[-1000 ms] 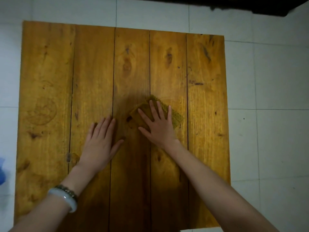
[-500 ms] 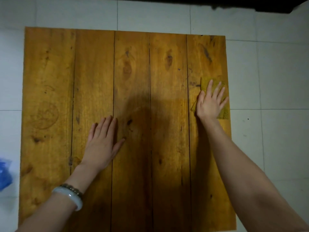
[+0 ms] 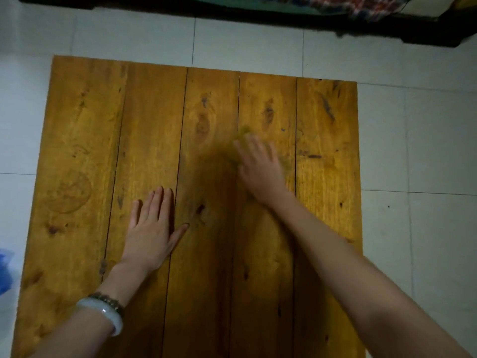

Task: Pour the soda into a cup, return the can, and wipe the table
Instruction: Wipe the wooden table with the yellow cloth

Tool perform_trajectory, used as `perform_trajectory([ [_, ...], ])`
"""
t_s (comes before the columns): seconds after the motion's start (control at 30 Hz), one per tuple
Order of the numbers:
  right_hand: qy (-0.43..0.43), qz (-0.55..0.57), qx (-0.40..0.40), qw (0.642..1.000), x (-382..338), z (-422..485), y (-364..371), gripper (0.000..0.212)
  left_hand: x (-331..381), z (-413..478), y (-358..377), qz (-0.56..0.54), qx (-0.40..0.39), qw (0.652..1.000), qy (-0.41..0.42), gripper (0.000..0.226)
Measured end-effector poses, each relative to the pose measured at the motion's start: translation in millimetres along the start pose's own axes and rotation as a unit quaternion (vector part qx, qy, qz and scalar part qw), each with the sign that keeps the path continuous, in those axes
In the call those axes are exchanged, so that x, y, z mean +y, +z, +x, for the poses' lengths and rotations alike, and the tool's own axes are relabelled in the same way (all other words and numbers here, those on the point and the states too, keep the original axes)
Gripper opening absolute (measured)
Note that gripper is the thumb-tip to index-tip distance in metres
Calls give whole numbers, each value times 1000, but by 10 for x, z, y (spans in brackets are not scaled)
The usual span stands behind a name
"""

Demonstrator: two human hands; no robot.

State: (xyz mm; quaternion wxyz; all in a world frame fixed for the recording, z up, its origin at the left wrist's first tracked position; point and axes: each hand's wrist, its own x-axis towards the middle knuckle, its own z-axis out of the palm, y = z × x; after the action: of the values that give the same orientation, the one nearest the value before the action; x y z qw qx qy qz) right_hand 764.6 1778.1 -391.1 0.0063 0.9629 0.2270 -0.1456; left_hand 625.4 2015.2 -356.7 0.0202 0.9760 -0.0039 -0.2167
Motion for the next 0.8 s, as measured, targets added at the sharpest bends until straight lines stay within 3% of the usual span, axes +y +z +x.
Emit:
perform_trajectory([
  [0.17, 268, 76, 37, 960, 1049, 216, -111, 56, 116, 143, -1, -38, 10, 999, -15, 84],
  [0.27, 324, 111, 40, 939, 956, 565, -191, 56, 168, 262, -18, -53, 32, 998, -21, 83],
  [0.33, 256, 86, 33, 962, 536, 773, -234, 56, 195, 339, -46, -59, 44, 997, -27, 83],
  [0.47, -16, 55, -2, 998, -560, 751, -194, 54, 224, 404, -38, -42, 39, 998, -39, 83],
  [0.57, -93, 31, -10, 995, -418, 629, -139, 54, 219, 408, -20, -20, 28, 999, -32, 86],
  [0.67, 63, 40, 45, 996, 385, 615, -128, 56, 211, 413, -17, -22, 25, 999, -27, 86],
  [0.8, 278, 108, 58, 953, 1242, 649, -257, 57, 238, 416, -66, -49, 18, 998, -35, 86],
])
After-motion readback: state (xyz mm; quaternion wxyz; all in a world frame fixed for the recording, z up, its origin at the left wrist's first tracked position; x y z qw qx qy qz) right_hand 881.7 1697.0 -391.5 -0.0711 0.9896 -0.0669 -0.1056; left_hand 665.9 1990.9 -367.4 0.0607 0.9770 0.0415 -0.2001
